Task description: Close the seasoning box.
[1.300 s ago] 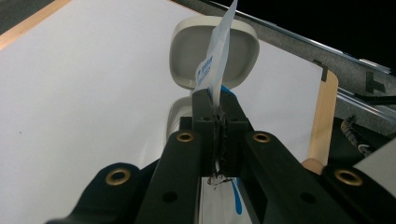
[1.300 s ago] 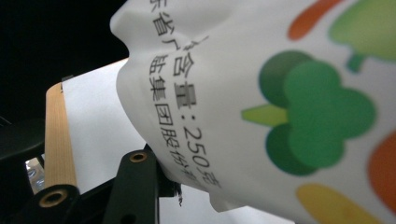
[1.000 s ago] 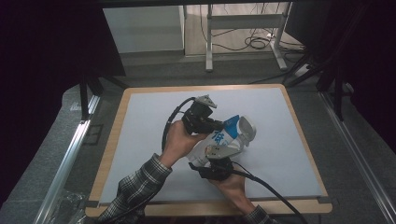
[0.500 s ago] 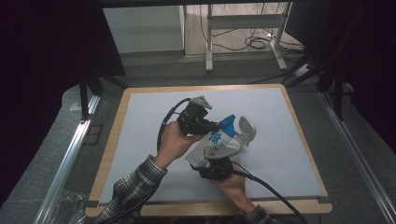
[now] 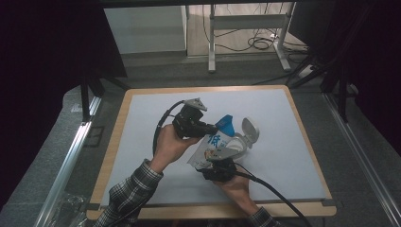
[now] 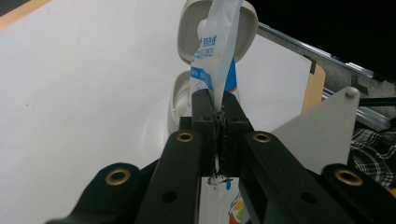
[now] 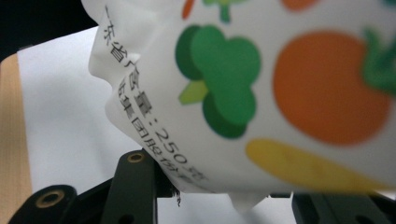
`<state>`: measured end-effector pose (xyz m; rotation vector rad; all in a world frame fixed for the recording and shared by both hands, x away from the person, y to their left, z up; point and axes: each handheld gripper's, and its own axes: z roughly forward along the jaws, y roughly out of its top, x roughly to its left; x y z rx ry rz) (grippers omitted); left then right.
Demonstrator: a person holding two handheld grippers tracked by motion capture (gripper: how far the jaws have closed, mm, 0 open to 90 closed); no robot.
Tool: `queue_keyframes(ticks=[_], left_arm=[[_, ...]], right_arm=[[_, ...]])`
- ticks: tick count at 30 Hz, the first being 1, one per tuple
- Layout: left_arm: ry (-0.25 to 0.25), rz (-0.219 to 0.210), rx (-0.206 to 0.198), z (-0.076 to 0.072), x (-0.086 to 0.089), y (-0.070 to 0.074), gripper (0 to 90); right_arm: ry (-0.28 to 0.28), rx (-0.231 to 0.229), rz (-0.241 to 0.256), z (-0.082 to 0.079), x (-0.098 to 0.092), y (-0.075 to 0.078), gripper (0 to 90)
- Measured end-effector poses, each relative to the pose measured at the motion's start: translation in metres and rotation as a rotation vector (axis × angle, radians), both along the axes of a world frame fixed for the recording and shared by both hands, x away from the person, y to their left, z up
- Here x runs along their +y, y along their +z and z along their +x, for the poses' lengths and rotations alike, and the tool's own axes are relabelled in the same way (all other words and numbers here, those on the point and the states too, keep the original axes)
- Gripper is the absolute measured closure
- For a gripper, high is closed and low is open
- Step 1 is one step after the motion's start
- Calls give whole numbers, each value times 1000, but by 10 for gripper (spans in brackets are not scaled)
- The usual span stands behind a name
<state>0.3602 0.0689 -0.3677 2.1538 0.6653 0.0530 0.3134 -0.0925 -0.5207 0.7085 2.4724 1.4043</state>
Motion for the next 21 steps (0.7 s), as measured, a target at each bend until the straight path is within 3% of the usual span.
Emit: queue_keyframes(ticks=[8,21], left_arm=[[-15,-21,16,0,12,-1,876],[0,-43,-34,-2,17,-1,892]], right_arm=[[-6,-10,-9,2,-1,-1,563],[1,-13,-13,1,-2,0,563]])
